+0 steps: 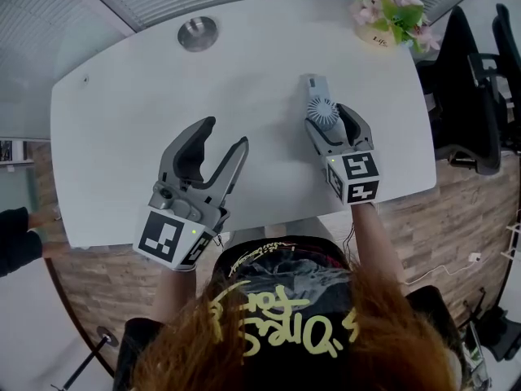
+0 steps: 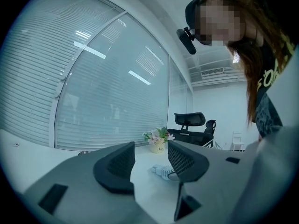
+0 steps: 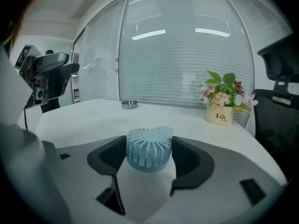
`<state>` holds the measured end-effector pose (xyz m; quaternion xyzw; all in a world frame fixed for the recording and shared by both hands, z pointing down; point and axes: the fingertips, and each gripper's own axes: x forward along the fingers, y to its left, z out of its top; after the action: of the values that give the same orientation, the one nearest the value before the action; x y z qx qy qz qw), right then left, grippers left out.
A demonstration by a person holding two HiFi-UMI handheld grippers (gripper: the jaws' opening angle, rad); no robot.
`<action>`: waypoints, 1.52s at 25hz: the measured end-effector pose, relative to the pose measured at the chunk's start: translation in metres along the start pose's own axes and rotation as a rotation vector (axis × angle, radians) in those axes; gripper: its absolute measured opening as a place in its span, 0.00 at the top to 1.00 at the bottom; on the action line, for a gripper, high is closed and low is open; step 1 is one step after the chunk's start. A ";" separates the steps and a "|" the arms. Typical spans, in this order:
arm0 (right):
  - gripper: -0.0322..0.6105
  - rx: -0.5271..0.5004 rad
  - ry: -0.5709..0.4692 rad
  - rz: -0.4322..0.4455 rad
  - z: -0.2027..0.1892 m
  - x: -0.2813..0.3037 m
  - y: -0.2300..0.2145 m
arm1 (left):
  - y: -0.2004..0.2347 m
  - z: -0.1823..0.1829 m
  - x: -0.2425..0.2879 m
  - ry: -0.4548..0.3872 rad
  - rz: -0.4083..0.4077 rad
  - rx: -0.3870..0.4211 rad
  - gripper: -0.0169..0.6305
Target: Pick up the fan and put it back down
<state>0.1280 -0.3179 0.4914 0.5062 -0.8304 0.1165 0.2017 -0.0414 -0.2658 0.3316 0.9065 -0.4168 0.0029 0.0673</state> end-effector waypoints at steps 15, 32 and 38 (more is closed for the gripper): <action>0.47 -0.074 0.117 -0.015 -0.020 0.018 0.003 | 0.006 0.000 -0.007 -0.005 0.023 -0.013 0.66; 0.47 -0.109 0.098 -0.016 -0.008 0.019 0.007 | 0.004 0.009 -0.015 -0.033 0.024 -0.028 0.66; 0.47 -0.145 0.026 -0.014 0.022 0.009 0.012 | 0.005 0.018 -0.017 -0.056 0.027 -0.012 0.66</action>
<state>0.1092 -0.3282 0.4758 0.4944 -0.8304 0.0613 0.2495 -0.0574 -0.2588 0.3134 0.9001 -0.4306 -0.0240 0.0610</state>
